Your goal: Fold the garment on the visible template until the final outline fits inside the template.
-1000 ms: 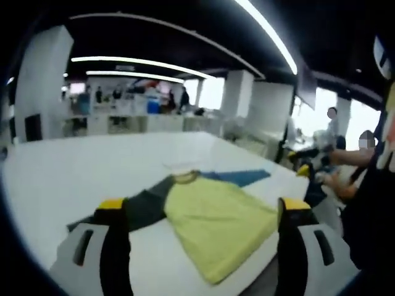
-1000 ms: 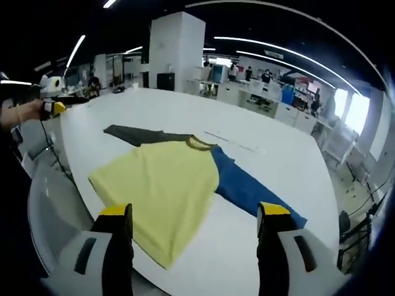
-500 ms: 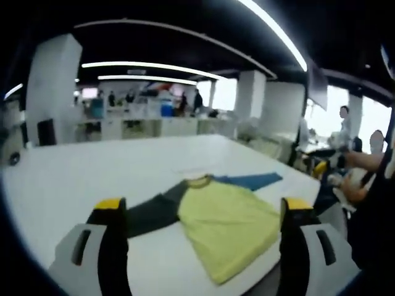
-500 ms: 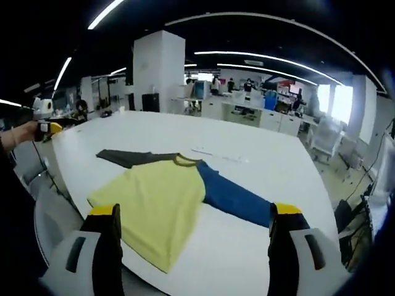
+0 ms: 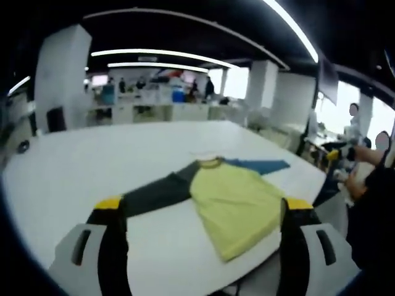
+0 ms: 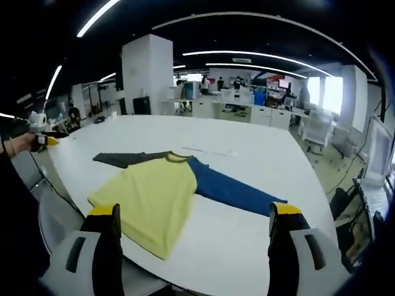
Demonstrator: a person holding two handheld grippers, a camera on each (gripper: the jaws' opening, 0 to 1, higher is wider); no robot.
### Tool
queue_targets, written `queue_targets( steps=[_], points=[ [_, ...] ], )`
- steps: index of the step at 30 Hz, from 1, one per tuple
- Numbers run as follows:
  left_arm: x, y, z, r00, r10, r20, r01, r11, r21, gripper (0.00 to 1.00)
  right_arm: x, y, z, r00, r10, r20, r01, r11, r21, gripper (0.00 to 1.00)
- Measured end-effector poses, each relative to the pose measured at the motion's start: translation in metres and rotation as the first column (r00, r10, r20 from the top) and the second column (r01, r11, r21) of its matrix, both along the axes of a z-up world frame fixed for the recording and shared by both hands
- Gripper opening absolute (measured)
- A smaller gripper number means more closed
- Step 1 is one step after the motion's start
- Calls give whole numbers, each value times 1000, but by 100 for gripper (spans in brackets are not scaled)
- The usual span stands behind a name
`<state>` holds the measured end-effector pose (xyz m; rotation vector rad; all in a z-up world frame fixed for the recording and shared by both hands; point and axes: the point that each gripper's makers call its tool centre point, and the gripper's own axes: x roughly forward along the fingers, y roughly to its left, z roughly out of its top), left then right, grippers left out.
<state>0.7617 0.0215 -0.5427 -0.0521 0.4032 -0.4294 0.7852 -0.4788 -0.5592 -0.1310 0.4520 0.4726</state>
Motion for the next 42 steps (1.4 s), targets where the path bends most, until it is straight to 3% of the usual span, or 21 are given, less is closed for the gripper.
queue_targets(
  steps=[23, 27, 34, 42],
  points=[
    [-1, -20, -8, 996, -82, -25, 82, 996, -20, 99, -5, 17, -14, 997, 55, -45, -56, 998, -15, 99],
    [-1, -21, -13, 997, -76, -34, 75, 997, -33, 99, -6, 15, -17, 997, 60, -48, -61, 998, -12, 87],
    [3, -32, -24, 994, -89, -62, 86, 995, -51, 99, 2, 4, -29, 997, 35, -74, -36, 999, -15, 83],
    [18, -42, -32, 994, -88, -69, 85, 995, -49, 99, 30, -9, -41, 996, 10, -84, -12, 1000, -20, 74]
  ],
)
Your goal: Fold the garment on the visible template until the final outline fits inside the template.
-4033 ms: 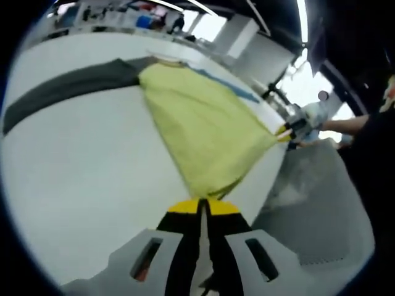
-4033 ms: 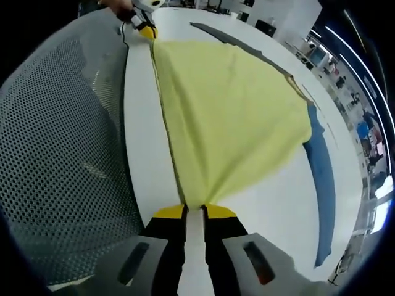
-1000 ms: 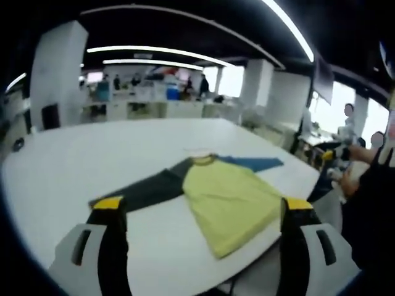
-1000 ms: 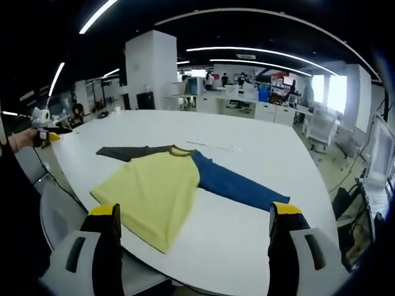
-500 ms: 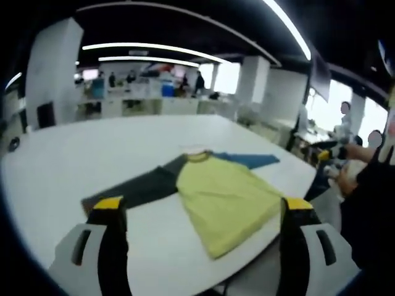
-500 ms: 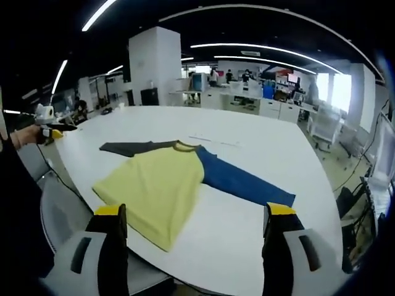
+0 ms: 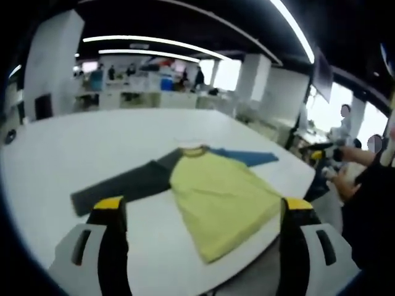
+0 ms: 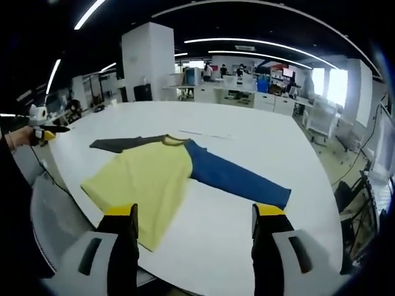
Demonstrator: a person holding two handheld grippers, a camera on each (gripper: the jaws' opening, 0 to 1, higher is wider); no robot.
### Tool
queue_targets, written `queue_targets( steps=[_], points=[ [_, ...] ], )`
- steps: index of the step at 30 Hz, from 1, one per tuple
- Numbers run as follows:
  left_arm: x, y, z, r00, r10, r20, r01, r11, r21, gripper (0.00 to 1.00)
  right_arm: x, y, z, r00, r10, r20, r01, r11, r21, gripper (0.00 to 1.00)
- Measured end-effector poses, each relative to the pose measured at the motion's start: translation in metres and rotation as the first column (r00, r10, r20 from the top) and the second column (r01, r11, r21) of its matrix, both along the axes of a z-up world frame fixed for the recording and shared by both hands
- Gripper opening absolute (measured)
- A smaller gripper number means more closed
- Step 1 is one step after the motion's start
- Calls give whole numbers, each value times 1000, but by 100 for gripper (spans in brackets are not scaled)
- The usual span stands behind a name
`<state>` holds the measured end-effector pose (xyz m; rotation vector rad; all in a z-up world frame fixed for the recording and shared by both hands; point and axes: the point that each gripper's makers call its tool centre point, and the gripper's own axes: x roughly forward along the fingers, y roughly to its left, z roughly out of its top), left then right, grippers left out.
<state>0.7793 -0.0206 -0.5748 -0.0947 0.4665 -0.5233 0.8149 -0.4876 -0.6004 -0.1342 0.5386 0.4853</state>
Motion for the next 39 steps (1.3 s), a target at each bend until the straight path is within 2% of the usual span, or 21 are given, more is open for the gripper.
queue_targets(
  steps=[6, 11, 15, 26, 33, 39],
  points=[
    [4, -7, -7, 1000, -7, -16, 7, 1000, 1, 98, 23, -18, -11, 998, -58, -16, 58, 998, 8, 68],
    [6, -6, -14, 999, -5, -43, 5, 1000, 6, 98, 41, -36, -23, 993, -113, -26, 114, 993, 33, 59],
    [10, -5, -19, 998, 1, -57, 0, 1000, 13, 97, 48, -43, -39, 993, -106, -59, 107, 994, 21, 52],
    [26, -13, -32, 995, -23, -95, 27, 999, 39, 96, 75, -69, -61, 988, -137, -77, 136, 991, -17, 47],
    [34, -24, -42, 991, -53, -123, 59, 997, 48, 96, 102, -99, -71, 974, -213, -82, 212, 977, -19, 45],
    [38, -26, -50, 987, -66, -150, 76, 995, 59, 96, 126, -113, -79, 971, -227, -73, 224, 974, -40, 40]
  ],
)
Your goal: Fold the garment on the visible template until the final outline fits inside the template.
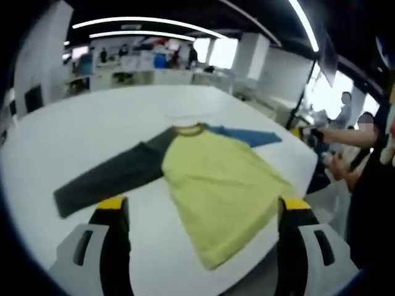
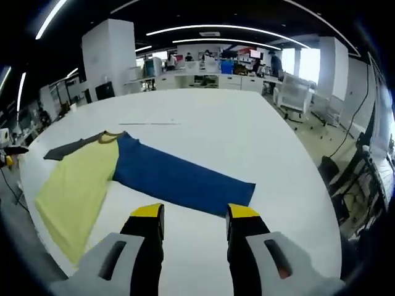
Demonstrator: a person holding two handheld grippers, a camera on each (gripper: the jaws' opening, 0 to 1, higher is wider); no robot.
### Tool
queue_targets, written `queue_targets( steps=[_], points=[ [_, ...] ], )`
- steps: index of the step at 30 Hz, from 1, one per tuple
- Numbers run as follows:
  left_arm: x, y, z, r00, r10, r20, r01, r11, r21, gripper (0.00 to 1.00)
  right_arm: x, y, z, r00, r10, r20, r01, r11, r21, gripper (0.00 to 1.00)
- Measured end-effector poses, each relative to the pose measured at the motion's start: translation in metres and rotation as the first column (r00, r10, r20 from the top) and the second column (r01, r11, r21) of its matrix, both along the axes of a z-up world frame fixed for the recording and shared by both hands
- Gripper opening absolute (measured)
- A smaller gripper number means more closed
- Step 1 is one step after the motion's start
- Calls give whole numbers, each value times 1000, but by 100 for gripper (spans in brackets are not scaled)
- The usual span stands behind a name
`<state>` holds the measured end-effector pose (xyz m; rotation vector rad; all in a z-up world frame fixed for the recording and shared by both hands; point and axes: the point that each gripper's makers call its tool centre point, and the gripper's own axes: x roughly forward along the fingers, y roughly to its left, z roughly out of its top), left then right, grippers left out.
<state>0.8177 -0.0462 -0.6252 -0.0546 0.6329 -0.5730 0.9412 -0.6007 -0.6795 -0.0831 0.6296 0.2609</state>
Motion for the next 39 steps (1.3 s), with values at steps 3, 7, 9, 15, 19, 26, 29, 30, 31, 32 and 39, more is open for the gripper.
queue_targets(
  steps=[3, 7, 9, 15, 19, 26, 29, 30, 31, 32, 39],
  points=[
    [4, 0, -1, 1000, 1, -3, -1, 1000, 3, 95, 14, -8, -6, 1000, -7, -4, 7, 1000, -13, 38],
    [7, 2, -5, 1000, 7, -13, -7, 1000, 9, 95, 34, -20, -15, 1000, -17, -15, 17, 999, -38, 34],
    [7, 3, -8, 1000, 9, -21, -9, 1000, 13, 95, 42, -26, -21, 999, -23, -24, 21, 999, -45, 34],
    [6, 4, -15, 999, 18, -44, -16, 1000, 25, 95, 61, -44, -38, 997, -45, -55, 40, 996, -79, 32],
    [7, 5, -19, 998, 21, -56, -19, 999, 36, 95, 70, -51, -49, 996, -48, -77, 40, 994, -103, 29],
    [12, 0, -25, 997, 11, -71, -8, 999, 40, 94, 80, -64, -65, 991, -74, -111, 60, 990, -130, 27],
    [11, -3, -31, 996, 5, -84, -2, 999, 39, 94, 83, -68, -73, 989, -71, -132, 50, 986, -159, 25],
    [11, -3, -32, 996, 7, -87, -4, 999, 39, 94, 83, -68, -75, 988, -73, -138, 51, 986, -159, 24],
    [10, -4, -32, 996, 8, -92, -5, 999, 35, 94, 84, -69, -77, 987, -77, -141, 54, 986, -157, 24],
    [10, -4, -33, 996, 8, -94, -5, 999, 34, 94, 84, -70, -79, 986, -79, -144, 56, 986, -157, 24],
    [11, -2, -38, 994, 12, -107, -7, 999, 42, 94, 91, -77, -83, 984, -98, -147, 73, 983, -168, 22]
  ],
)
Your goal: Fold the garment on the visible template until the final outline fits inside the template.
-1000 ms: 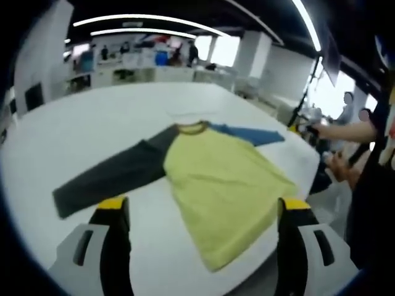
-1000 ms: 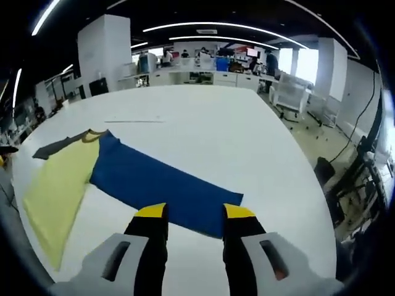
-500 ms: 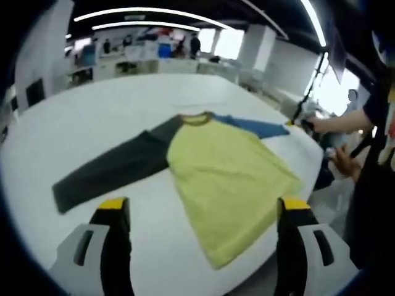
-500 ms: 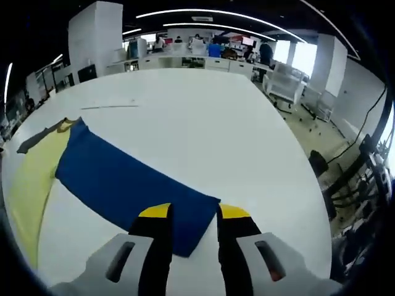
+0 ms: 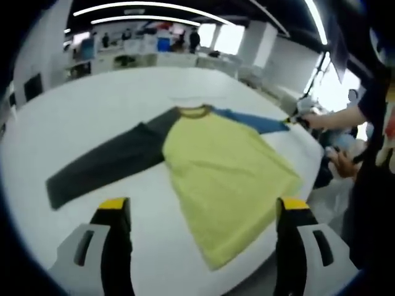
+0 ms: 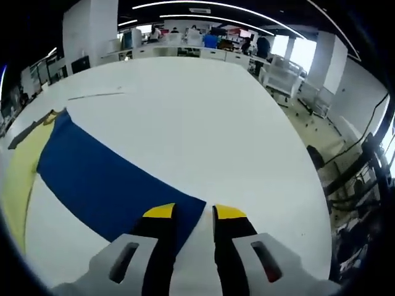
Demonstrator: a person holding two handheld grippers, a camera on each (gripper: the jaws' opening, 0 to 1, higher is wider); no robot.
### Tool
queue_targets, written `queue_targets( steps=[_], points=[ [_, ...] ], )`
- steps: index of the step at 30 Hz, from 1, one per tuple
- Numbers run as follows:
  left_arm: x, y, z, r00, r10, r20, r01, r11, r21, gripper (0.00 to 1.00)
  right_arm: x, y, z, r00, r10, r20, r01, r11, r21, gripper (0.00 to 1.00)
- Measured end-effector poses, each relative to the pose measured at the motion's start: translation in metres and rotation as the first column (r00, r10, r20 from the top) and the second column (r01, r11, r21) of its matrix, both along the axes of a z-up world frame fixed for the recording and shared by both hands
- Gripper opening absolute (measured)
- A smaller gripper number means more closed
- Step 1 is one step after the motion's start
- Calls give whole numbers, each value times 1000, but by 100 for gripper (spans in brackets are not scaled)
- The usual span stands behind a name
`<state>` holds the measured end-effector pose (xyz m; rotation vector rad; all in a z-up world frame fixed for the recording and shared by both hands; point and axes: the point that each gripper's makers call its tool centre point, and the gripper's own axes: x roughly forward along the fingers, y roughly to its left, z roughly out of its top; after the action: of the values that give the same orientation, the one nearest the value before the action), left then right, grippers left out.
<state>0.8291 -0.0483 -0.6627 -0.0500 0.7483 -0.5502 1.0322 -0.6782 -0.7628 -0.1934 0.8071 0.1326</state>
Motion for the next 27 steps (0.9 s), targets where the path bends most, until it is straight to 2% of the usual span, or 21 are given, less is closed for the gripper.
queue_targets(
  steps=[12, 20, 22, 27],
  points=[
    [1, -3, -9, 1000, -15, -17, 15, 1000, 2, 93, 7, 0, -2, 1000, 14, 3, -14, 1000, 0, 13],
    [2, -2, -9, 1000, -12, -15, 12, 1000, 0, 93, 7, -3, -4, 999, -42, 2, 42, 998, 56, 13],
    [2, -1, -10, 1000, -13, -15, 13, 1000, -1, 93, 6, 1, -5, 998, -58, 2, 58, 994, 90, 11],
    [2, 1, -11, 1000, -15, -17, 15, 1000, 1, 93, 5, 2, -4, 996, -85, 2, 84, 990, 117, 6]
  ],
)
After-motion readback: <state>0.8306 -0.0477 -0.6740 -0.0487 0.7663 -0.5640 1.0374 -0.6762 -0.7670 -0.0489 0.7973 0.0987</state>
